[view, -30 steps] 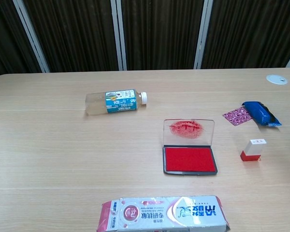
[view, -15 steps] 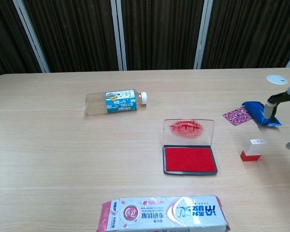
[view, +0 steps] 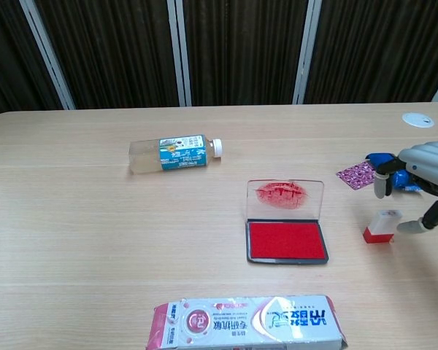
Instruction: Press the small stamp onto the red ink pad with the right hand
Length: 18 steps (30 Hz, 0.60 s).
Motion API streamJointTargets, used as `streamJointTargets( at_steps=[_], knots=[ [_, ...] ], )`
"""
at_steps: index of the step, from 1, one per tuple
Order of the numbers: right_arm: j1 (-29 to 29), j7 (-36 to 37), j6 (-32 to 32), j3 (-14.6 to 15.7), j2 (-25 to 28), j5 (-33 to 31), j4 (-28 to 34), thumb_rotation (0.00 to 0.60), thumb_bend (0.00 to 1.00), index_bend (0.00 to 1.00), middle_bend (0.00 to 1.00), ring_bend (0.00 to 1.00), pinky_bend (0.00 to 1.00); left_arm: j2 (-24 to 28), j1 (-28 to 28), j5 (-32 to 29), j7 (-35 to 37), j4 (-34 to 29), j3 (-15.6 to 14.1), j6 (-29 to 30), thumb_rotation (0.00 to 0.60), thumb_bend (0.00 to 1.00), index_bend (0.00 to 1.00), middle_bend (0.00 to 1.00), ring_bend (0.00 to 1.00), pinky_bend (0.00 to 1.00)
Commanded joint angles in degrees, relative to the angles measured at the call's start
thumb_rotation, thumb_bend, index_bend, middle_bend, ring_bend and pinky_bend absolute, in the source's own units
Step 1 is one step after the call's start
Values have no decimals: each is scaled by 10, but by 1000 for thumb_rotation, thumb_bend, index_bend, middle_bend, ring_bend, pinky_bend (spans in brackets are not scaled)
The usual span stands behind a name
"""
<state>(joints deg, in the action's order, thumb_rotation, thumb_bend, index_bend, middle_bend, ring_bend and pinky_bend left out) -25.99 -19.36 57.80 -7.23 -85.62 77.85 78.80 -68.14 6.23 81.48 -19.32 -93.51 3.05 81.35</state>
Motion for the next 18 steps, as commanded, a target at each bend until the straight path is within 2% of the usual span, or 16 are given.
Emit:
streamJointTargets(
  at_steps=[1, 8, 18],
  knots=[
    [-6, 9, -4, 2, -15, -2, -20, 600, 182, 419, 401, 845, 1000, 0, 0, 0, -1, 0, 0, 1, 600, 0, 0, 0, 0, 0],
    [-12, 19, -5, 8, -31, 3, -45, 600, 248, 421, 403, 845, 1000, -1, 2, -2, -1, 1, -1, -1, 600, 0, 0, 0, 0, 0],
    [-20, 28, -10, 16, -36, 2, -54, 600, 272, 440, 422, 845, 1000, -2, 3, -4, -2, 2, -2, 1, 600, 0, 0, 0, 0, 0]
  ],
)
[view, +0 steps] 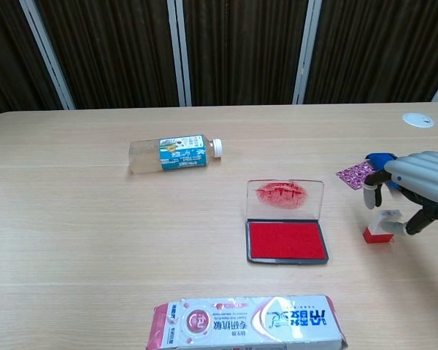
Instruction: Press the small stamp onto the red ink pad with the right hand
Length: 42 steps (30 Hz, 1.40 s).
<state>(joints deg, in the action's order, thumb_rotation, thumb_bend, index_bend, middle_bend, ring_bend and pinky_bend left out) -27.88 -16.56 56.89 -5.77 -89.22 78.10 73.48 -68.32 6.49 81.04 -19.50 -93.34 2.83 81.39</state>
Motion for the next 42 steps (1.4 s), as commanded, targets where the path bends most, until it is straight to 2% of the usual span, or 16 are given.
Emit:
streamJointTargets(
  at_steps=[1, 10, 20, 26, 35, 42],
  knots=[
    [-1, 0, -1, 2, -1, -2, -2, 600, 273, 441, 423, 845, 1000, 0, 0, 0, 0, 0, 0, 0, 600, 0, 0, 0, 0, 0],
    [-2, 11, -1, 8, -3, -3, -12, 600, 284, 471, 460, 845, 1000, -2, 1, -2, -4, 1, -2, 1, 600, 0, 0, 0, 0, 0],
    [-4, 17, -2, 14, -2, -1, -20, 600, 372, 510, 505, 845, 1000, -4, 2, -4, -8, 3, -3, 0, 600, 0, 0, 0, 0, 0],
    [-6, 28, 7, 14, 5, 11, -14, 600, 390, 514, 513, 845, 1000, -5, 2, -5, -8, 3, -4, 0, 600, 0, 0, 0, 0, 0],
    [-22, 60, 53, 11, 44, 81, 51, 600, 406, 522, 520, 845, 1000, -5, 3, -5, -9, 3, -6, -1, 600, 0, 0, 0, 0, 0],
    [-64, 80, 47, 11, 43, 141, 73, 600, 411, 522, 520, 845, 1000, -7, 4, -3, -14, 3, -8, -2, 600, 0, 0, 0, 0, 0]
  ],
)
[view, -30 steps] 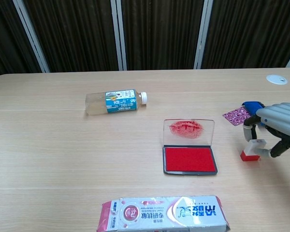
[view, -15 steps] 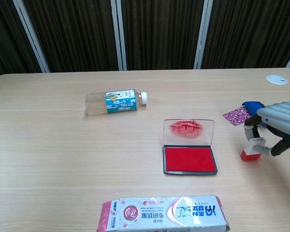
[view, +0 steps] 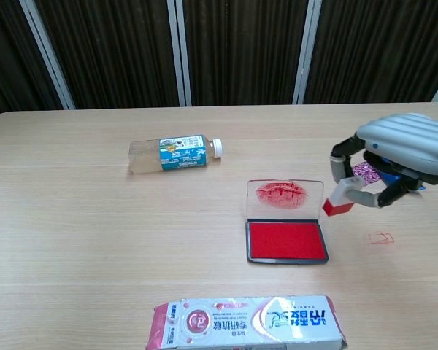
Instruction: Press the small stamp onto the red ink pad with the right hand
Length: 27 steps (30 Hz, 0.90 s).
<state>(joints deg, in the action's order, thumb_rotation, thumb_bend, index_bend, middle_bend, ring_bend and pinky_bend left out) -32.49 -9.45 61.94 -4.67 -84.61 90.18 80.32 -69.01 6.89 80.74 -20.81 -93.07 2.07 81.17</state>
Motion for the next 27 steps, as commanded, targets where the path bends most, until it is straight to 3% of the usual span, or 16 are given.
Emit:
streamJointTargets(
  at_steps=[1, 10, 27],
  knots=[
    [-23, 11, -7, 0, -7, 25, 2, 600, 412, 522, 520, 845, 1000, -1, 0, 0, -2, 0, -1, 0, 600, 0, 0, 0, 0, 0],
    [-56, -1, -51, 4, -53, 17, -31, 600, 423, 523, 522, 845, 1000, 0, 1, -7, 2, 5, 1, -5, 600, 0, 0, 0, 0, 0],
    [-67, -21, -67, 14, -108, -6, -96, 600, 455, 527, 523, 845, 1000, 1, 3, -12, 1, 3, -1, -8, 600, 0, 0, 0, 0, 0]
  ],
)
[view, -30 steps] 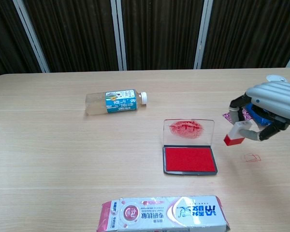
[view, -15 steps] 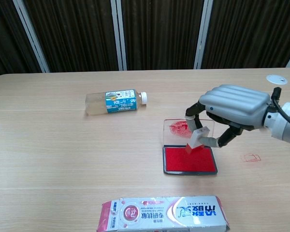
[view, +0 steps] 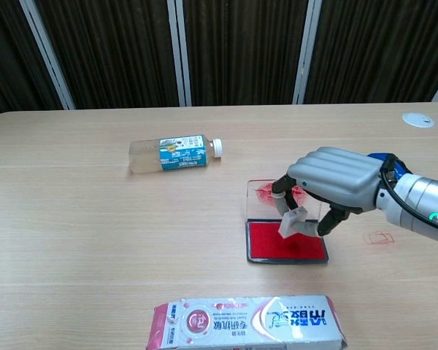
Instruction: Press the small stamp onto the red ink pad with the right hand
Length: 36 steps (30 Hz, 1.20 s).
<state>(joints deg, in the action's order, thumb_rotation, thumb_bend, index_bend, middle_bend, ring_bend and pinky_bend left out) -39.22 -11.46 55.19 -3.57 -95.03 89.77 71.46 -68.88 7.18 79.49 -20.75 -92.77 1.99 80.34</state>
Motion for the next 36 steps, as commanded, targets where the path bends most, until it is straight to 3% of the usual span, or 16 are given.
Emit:
streamJointTargets(
  at_steps=[1, 25, 31, 36],
  knots=[
    [0, -1, 0, 5, -5, -2, -11, 600, 456, 527, 523, 845, 1000, 0, 0, 1, 0, 0, 0, 1, 600, 0, 0, 0, 0, 0],
    [2, -14, -6, 18, -28, -16, -44, 600, 472, 528, 524, 845, 1000, -5, 1, 1, -6, 3, -4, 0, 600, 0, 0, 0, 0, 0],
    [5, -5, 17, 7, -6, -14, -10, 600, 472, 527, 523, 845, 1000, -3, 0, 3, -3, 2, -5, 1, 600, 0, 0, 0, 0, 0],
    [13, -1, 43, -7, 42, -19, 53, 600, 472, 527, 523, 845, 1000, -1, 0, 5, 0, 1, -6, 2, 600, 0, 0, 0, 0, 0]
  ],
)
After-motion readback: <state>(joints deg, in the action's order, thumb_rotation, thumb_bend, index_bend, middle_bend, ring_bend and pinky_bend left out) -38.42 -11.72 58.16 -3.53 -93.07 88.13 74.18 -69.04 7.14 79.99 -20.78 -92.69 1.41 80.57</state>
